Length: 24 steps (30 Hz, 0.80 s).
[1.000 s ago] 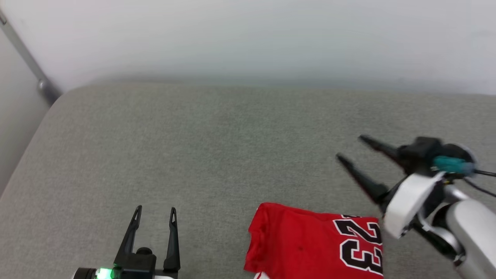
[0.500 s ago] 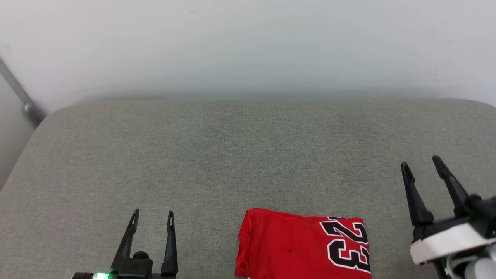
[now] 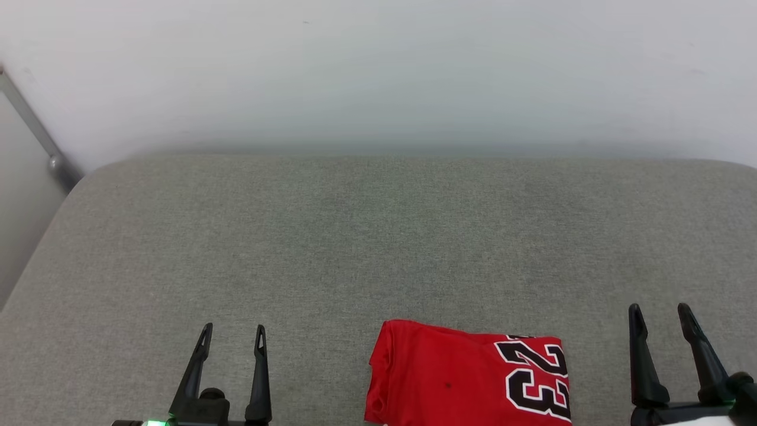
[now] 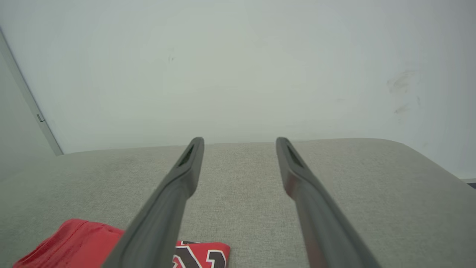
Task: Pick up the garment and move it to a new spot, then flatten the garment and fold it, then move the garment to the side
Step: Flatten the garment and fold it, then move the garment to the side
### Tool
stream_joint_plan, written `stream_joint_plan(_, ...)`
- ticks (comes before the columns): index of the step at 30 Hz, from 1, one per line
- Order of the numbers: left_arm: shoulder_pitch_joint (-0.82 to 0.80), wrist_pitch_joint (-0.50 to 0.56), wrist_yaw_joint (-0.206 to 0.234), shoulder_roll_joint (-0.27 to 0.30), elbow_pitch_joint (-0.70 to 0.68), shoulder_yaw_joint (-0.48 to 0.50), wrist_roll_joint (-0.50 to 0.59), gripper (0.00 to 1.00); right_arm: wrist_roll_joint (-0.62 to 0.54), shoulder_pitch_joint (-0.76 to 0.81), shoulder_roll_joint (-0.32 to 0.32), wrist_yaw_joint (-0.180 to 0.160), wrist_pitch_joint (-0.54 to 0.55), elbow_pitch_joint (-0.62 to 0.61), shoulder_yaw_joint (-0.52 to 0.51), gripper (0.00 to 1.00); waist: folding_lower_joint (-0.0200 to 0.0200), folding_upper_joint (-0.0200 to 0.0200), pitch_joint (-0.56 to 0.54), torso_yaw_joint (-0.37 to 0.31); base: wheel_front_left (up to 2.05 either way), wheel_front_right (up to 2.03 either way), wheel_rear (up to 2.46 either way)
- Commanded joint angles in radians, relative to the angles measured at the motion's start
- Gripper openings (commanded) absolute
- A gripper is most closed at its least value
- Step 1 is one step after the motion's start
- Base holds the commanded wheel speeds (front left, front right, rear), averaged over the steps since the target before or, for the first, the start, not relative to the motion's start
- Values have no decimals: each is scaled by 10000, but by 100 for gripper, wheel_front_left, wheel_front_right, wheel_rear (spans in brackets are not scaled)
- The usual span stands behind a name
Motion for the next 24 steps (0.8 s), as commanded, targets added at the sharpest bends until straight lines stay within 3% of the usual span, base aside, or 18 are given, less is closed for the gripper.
stream_joint_plan(1,100,-22,-33,-12,-43,32,29,100,-8,247,87,-8,-14,-126,-60,100,0,0,-8,27,0,0,0)
stream_joint_plan(9,158,-22,-124,-93,-73,128,83,100,178,527,127,-7,-16,-122,-60,100,0,0,-19,69,0,0,0)
stream_joint_plan(16,217,-22,-156,-170,-100,194,94,100,31,-398,109,-7,-17,-553,-410,100,0,0,18,30,0,0,0)
stream_joint_plan(20,152,-22,-189,-208,-64,223,97,100,114,-1413,-563,-7,156,-810,-232,100,0,0,57,16,0,0,0)
stream_joint_plan(24,69,-22,-256,-220,-43,226,119,100,737,-2315,-1802,-8,2026,-715,596,100,0,0,112,29,0,0,0)
